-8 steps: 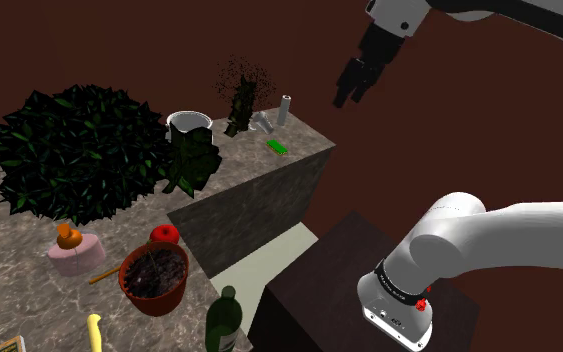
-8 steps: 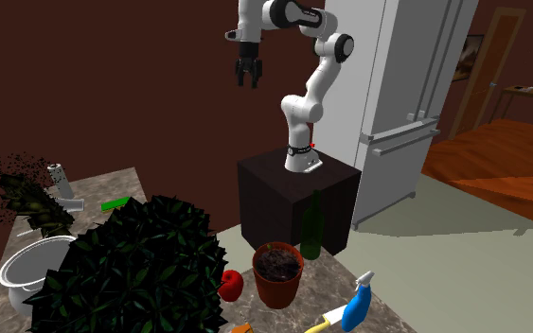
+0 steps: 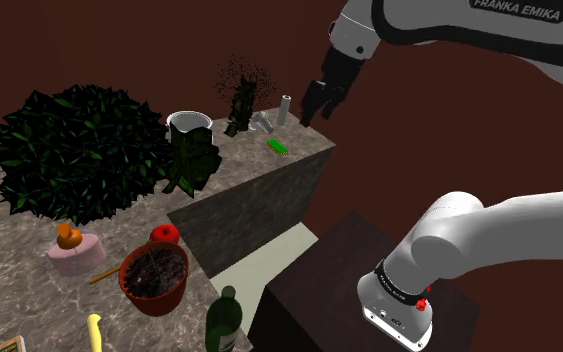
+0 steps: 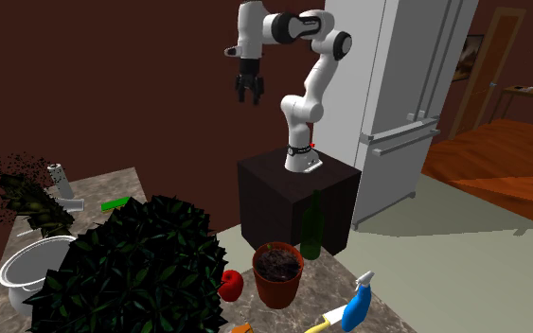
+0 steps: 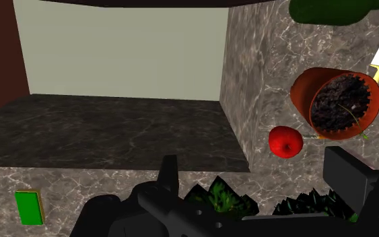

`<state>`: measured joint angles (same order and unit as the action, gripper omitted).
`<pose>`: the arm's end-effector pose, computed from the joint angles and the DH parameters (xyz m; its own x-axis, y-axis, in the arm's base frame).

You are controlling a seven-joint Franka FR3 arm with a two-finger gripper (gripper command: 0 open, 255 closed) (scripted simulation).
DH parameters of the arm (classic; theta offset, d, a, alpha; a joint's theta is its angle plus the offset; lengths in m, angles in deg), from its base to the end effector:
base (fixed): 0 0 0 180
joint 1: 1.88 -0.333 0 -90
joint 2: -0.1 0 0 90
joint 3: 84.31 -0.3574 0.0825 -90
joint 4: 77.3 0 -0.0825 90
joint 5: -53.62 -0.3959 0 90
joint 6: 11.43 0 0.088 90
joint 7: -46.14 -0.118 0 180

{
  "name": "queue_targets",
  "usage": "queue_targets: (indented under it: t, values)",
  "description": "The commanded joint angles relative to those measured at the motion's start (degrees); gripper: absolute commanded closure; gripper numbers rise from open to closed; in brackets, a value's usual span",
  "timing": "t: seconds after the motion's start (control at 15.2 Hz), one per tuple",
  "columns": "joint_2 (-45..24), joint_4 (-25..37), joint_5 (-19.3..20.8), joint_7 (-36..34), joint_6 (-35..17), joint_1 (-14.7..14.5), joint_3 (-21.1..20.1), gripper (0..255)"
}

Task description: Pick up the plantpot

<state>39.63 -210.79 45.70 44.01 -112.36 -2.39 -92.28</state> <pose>0.3331 0.0772 0.6067 0.9914 0.0626 0.1148 0.0692 -0.9962 -0.0538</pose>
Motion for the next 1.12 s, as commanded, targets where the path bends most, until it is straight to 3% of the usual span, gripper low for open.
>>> queue_targets:
  t: [0.0, 0.59, 1.06]
  values:
    - [-1.8, -0.76, -0.67, -1.3, -2.36, -0.44, -1.56, 0]
    - [-15.12, -0.4, -2.26, -8.67, -14.27, -2.16, -10.05, 0]
    - [-28.55, 3.66, 0.43, -15.84, -22.42, -2.81, -16.19, 0]
